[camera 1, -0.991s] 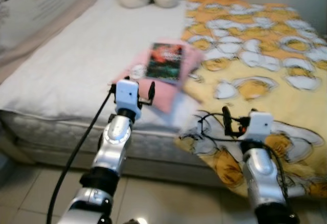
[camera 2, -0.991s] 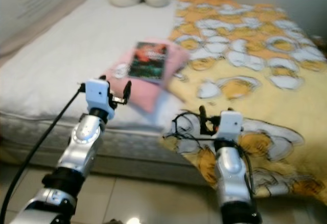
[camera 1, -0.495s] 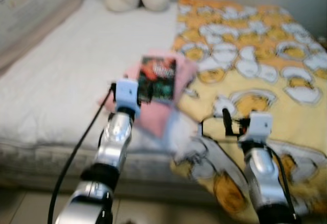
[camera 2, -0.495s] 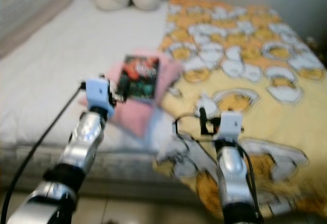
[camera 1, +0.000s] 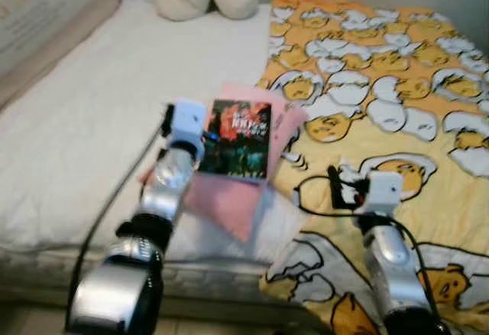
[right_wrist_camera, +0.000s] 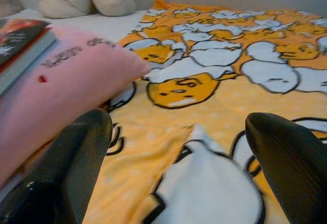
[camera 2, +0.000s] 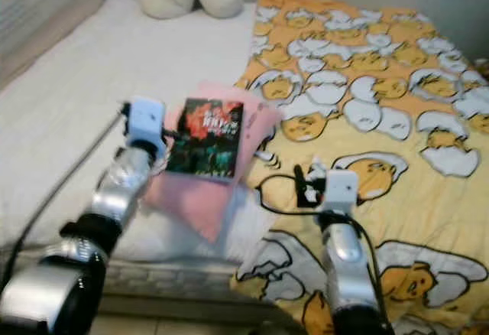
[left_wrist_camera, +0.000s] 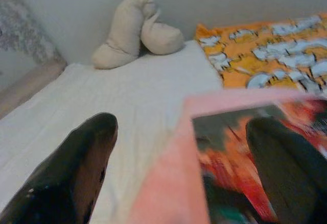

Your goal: Clean up the room

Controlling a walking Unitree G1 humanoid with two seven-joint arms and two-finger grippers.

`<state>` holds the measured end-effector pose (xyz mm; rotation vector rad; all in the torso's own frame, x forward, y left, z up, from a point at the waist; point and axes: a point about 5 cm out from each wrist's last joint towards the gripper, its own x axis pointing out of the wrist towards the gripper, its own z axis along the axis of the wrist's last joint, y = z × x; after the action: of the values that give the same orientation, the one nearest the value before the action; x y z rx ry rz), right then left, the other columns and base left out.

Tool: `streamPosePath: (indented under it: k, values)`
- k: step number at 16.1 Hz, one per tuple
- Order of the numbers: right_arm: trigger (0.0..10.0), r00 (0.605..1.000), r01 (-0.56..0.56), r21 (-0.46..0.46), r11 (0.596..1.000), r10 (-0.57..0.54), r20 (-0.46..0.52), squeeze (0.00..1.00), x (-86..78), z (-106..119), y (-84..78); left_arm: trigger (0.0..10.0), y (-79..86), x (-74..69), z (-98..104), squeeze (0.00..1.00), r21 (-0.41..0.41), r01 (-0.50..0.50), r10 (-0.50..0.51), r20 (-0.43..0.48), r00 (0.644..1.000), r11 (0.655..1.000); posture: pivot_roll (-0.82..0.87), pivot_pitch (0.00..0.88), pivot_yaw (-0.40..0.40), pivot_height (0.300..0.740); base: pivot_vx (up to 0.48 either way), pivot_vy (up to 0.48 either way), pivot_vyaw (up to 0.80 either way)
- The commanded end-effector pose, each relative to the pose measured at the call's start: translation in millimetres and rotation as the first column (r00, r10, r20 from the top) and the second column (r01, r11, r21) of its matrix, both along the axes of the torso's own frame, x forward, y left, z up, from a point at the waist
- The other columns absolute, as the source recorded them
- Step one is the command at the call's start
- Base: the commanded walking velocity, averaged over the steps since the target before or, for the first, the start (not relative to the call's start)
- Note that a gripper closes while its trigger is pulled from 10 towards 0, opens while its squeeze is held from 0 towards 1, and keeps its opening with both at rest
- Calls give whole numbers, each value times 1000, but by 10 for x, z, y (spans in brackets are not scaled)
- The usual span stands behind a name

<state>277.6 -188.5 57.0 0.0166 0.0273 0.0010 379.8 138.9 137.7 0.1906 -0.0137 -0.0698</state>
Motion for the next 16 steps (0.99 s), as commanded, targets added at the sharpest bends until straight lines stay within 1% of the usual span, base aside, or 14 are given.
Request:
streamPosePath:
  k: [1, 2, 3, 4, 5, 6, 7, 8, 9, 11, 12, 14, 15, 16]
  values:
    - [10000, 1000, -22, 21, 1000, 22, 1, 0, -15, 10, 52, 10000, 181, 43, -14, 0, -64, -36, 32, -68, 997, 997, -63, 0, 15, 740, 0, 0, 0]
    - [10000, 1000, -20, 21, 1000, 20, -3, 0, -22, 1, 48, 10000, 186, 65, -14, 0, -110, -28, 18, -91, 996, 994, -66, 0, 13, 740, 0, 0, 0]
    - [10000, 1000, -24, 18, 1000, 24, -6, 0, -25, -6, 56, 10000, 181, 79, -56, 0, -174, -27, 1, -144, 990, 984, -73, 0, 13, 740, 0, 0, 0]
    - [10000, 1000, -30, 15, 999, 30, -8, 0, -31, -9, 65, 10000, 161, 88, -81, 0, -217, -28, -12, -177, 984, 976, -81, 0, 11, 740, 0, 0, 0]
    - [10000, 999, -36, 12, 999, 36, -10, 0, -36, -8, 71, 10000, 126, 96, -86, 0, -251, -18, -32, -192, 981, 968, -85, 0, 9, 740, 0, 0, 0]
    - [10000, 999, -44, 10, 999, 44, -14, 0, -47, -4, 75, 10000, 64, 115, -71, 0, -311, -2, -65, -202, 977, 950, -91, 0, 8, 740, 0, 0, 0]
    - [10000, 998, -56, 14, 998, 57, -17, 0, -65, -1, 76, 10000, -26, 130, -49, 0, -336, 34, -107, -202, 974, 941, -102, 0, 12, 740, 0, 0, 0]
    - [10000, 997, -70, 20, 997, 70, -16, 0, -76, 3, 82, 10000, -71, 132, -46, 0, -341, 52, -129, -205, 970, 938, -106, 0, 14, 740, 0, 0, 0]
    - [10000, 993, -112, 29, 993, 113, -31, 0, -112, -12, 108, 10000, -138, 125, -65, 0, -346, 72, -155, -218, 964, 935, -121, 0, 21, 740, 0, 0, 0]
    - [10000, 982, -170, 32, 985, 172, -76, 0, -226, -83, 147, 10000, -232, 111, -96, 0, -357, 100, -193, -236, 952, 929, -141, 0, 23, 740, 0, 0, 0]
    - [10000, 978, -178, 34, 984, 180, -100, 0, -311, -129, 146, 10000, -320, 99, -109, 0, -364, 142, -243, -250, 937, 920, -151, 0, 24, 740, 0, 0, 0]
    - [10000, 976, -179, 37, 983, 182, -117, 0, -404, -145, 148, 10000, -395, 75, -153, 0, -360, 175, -285, -277, 918, 916, -180, 0, 32, 740, 0, 0, 0]
    - [10000, 976, -177, 38, 984, 180, -120, 0, -443, -143, 147, 10000, -400, 66, -179, 0, -361, 161, -276, -292, 916, 919, -196, 0, 36, 740, 0, 0, 0]
    - [10000, 976, -176, 36, 984, 179, -126, 0, -474, -139, 135, 10000, -394, 69, -182, 0, -389, 134, -261, -295, 919, 911, -207, 0, 40, 740, 0, 0, 0]
